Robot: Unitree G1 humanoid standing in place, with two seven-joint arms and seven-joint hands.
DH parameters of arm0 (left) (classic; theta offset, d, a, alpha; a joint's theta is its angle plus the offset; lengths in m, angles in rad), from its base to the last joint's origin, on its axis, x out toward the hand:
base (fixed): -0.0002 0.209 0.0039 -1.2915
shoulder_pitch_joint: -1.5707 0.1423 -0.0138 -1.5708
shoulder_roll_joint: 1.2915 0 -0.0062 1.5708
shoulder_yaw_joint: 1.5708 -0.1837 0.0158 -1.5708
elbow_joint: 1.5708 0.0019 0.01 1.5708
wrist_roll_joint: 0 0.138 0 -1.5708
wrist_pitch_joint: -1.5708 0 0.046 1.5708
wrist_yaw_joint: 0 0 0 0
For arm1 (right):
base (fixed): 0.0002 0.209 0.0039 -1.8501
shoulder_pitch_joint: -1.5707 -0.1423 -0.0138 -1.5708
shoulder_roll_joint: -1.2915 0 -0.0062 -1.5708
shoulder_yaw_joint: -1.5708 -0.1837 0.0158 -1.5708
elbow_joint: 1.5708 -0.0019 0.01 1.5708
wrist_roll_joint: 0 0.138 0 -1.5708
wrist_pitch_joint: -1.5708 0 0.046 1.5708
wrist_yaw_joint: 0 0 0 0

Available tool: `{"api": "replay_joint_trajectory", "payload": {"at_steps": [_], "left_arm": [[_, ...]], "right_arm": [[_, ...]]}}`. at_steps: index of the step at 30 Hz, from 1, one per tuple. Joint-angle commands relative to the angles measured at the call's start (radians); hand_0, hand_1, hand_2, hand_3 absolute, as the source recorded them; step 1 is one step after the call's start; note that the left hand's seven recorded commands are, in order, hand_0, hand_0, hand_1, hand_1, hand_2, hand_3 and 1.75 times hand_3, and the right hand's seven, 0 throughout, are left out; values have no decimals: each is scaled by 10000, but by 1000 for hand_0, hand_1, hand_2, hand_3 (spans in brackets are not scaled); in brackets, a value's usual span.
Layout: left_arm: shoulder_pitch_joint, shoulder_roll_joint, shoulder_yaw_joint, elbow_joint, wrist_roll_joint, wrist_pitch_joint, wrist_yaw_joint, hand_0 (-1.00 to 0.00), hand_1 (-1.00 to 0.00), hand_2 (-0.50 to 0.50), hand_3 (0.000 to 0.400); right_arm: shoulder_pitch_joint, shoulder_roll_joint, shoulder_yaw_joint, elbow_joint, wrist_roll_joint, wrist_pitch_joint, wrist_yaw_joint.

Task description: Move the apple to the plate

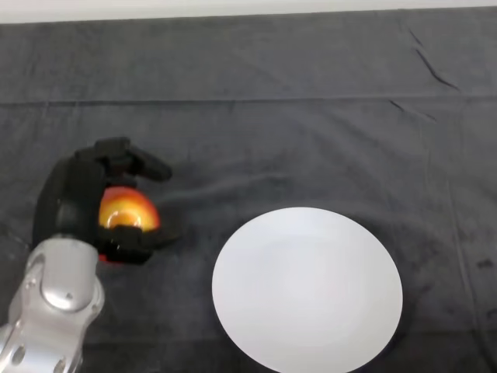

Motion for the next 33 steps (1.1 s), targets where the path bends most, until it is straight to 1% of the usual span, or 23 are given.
{"api": "replay_joint_trajectory", "payload": {"at_steps": [1, 5, 9, 14, 18, 25, 33], "left_arm": [[-618, 414, -341, -559, 351, 171, -121, -1000, -1000, 0, 400], [-1040, 305, -574, -507, 549, 302, -151, -1000, -1000, 0, 400], [-1560, 64, -943, -247, 751, 320, -111, -1000, -1000, 0, 400], [-2166, -356, -1527, 256, 943, 173, 14, -1000, -1000, 0, 400], [-2594, -728, -2051, 805, 993, -96, 147, -1000, -1000, 0, 400], [-3257, -1308, -3002, 1796, 824, -547, 358, -1000, -1000, 0, 400], [-3901, -1704, -4125, 2762, 232, -987, 479, -1000, -1000, 0, 400]], "right_arm": [[63, -86, -179, -88, 160, -48, -36], [60, -90, -180, -79, 161, -48, -33], [57, -94, -181, -70, 162, -48, -30], [54, -98, -182, -62, 163, -49, -26], [52, -100, -182, -56, 163, -49, -24], [50, -103, -182, -49, 164, -51, -21], [47, -107, -182, -41, 163, -52, -17]]}}
